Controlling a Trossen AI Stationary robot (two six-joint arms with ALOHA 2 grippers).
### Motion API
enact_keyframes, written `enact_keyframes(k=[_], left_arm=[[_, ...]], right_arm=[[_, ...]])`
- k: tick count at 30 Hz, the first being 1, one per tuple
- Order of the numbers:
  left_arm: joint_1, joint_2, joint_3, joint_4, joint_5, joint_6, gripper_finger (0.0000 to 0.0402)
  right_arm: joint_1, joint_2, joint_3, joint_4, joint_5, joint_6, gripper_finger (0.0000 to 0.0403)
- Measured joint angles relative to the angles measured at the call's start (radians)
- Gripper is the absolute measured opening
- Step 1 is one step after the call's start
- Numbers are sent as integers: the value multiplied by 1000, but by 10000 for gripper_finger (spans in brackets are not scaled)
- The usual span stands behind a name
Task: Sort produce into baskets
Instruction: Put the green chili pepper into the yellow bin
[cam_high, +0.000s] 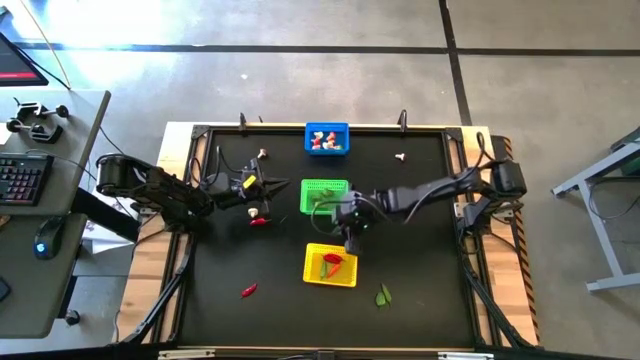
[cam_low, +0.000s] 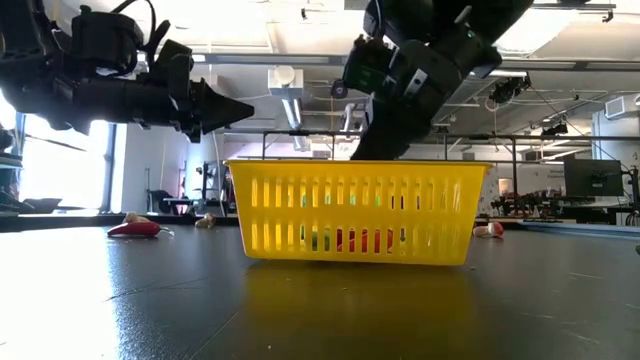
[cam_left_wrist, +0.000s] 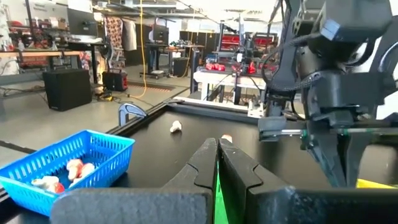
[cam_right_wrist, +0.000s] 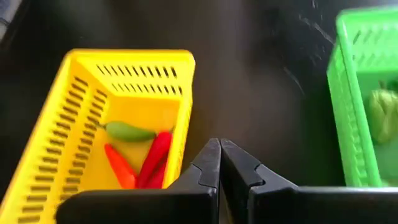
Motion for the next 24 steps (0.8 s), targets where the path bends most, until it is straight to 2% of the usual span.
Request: enact_keyframes(k=[12, 19, 24], left_arm=[[-1, 0, 0, -8, 0, -1, 0], [-1, 0, 0, -28, 1, -16, 0], [-1, 0, 0, -32, 1, -16, 0]], right_arm=[[22, 69, -4, 47, -8, -27, 0], [47, 10, -3, 37, -15, -49, 0], [84, -80, -3, -81, 14, 15, 0]])
